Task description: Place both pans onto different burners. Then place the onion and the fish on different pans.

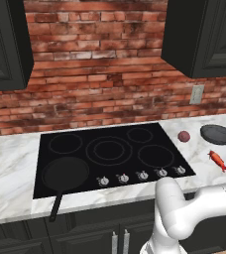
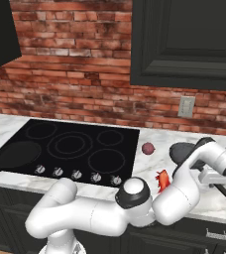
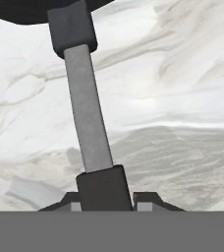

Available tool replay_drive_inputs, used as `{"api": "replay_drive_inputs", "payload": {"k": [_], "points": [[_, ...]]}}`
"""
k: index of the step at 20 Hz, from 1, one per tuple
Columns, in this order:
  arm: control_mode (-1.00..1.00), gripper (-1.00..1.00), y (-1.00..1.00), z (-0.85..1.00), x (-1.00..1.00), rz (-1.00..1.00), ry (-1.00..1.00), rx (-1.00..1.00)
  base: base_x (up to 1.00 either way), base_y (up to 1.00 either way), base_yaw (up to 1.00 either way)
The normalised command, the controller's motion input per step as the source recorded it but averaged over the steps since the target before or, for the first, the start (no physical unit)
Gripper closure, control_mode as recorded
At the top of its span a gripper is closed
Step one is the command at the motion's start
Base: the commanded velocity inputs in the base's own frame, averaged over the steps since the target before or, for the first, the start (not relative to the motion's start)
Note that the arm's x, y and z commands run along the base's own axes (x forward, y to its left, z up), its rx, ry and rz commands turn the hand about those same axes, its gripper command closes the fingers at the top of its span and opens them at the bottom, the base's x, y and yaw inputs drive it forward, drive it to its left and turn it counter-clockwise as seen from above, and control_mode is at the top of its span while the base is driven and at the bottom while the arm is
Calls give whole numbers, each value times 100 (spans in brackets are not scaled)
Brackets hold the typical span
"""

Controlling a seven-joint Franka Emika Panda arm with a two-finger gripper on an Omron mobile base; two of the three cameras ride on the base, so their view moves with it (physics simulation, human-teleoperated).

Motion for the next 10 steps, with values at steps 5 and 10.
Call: {"api": "replay_drive_inputs", "payload": {"k": [5,10], "points": [[-100,100,0,51,-9,-2,0,0,0,0,0],[-100,100,5,43,-53,0,-2,0,0,0,0]]}}
